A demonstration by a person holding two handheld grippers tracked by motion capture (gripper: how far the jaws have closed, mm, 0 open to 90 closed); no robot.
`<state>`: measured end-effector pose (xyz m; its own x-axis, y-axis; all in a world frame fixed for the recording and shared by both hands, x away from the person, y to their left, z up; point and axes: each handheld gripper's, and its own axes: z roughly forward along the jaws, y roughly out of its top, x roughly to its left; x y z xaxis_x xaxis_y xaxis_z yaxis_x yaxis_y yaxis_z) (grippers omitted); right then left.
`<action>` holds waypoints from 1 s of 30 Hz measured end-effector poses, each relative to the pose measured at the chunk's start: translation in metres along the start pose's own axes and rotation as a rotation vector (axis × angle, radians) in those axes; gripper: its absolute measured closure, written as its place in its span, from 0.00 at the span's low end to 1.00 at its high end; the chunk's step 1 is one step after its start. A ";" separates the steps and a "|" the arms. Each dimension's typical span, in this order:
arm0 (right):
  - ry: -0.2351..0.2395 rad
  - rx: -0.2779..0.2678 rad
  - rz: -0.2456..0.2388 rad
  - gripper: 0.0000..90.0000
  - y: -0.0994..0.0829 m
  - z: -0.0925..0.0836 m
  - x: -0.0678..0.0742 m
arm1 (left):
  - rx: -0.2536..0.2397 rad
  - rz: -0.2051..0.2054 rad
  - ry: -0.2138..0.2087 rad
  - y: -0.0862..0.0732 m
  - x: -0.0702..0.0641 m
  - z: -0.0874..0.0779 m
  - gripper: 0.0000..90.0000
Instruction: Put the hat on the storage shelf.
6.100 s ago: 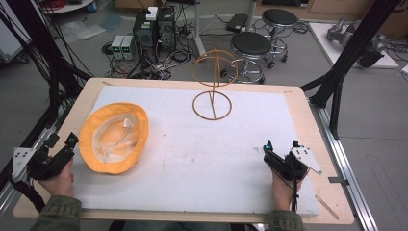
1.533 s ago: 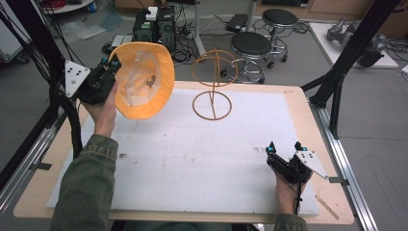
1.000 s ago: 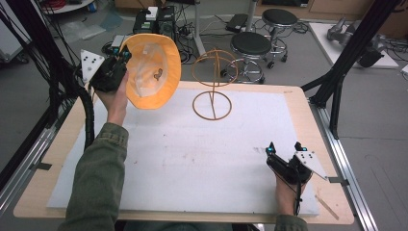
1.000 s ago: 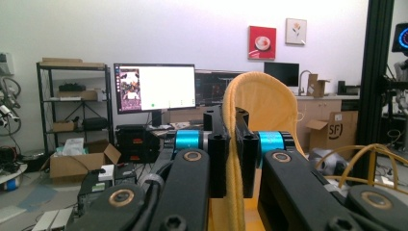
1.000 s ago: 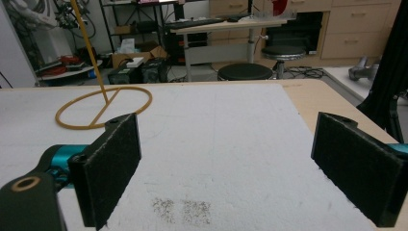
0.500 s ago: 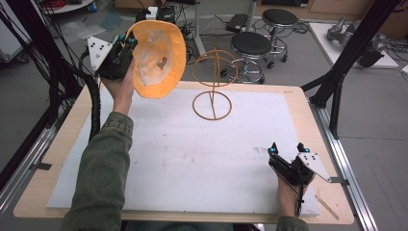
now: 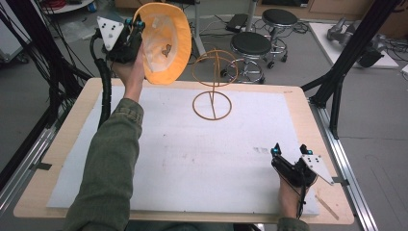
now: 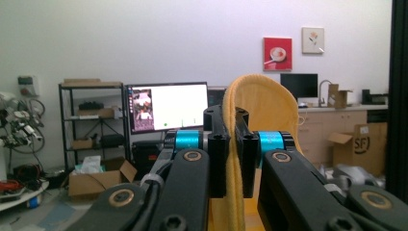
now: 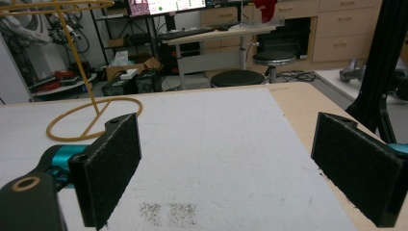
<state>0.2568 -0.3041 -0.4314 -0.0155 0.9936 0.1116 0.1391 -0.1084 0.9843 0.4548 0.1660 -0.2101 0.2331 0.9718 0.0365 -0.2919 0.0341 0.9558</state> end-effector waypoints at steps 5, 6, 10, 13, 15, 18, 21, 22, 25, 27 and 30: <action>0.004 0.002 -0.005 0.10 0.000 0.000 0.000 | -0.036 0.211 0.020 0.006 -0.030 0.012 0.97; 0.006 0.002 -0.004 0.10 0.000 0.000 0.000 | -0.034 0.232 0.023 0.005 -0.034 0.014 0.97; 0.010 0.004 -0.012 0.10 -0.001 0.000 0.000 | -0.045 0.205 0.016 -0.001 -0.057 0.029 0.97; 0.034 0.002 -0.016 0.10 -0.001 -0.003 0.002 | -0.046 0.186 -0.036 -0.007 -0.071 0.038 0.97; 0.042 0.002 -0.024 0.10 -0.001 -0.003 0.002 | -0.046 0.179 -0.082 -0.011 -0.083 0.042 0.97; 0.044 0.005 -0.015 0.10 -0.002 -0.001 0.002 | -0.058 0.167 -0.113 -0.012 -0.091 0.043 0.97; 0.072 0.005 0.017 0.10 -0.002 -0.001 0.001 | -0.076 0.156 -0.171 -0.010 -0.103 0.040 0.96; 0.085 0.005 0.023 0.10 -0.002 -0.002 0.000 | -0.080 0.151 -0.187 -0.009 -0.107 0.039 0.96; 0.108 -0.014 0.019 0.10 -0.001 -0.004 0.002 | -0.081 0.126 -0.228 -0.009 -0.118 0.038 0.96; 0.114 -0.015 0.009 0.10 -0.001 -0.005 0.004 | -0.081 0.116 -0.254 -0.010 -0.126 0.037 0.96; 0.118 -0.018 -0.009 0.10 -0.001 -0.005 0.004 | -0.079 0.114 -0.306 -0.014 -0.139 0.037 0.96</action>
<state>0.2515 -0.2999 -0.4313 -0.1336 0.9841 0.1171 0.1205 -0.1011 0.9875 0.4606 0.0221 -0.2177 0.4593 0.8556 0.2388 -0.4001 -0.0408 0.9156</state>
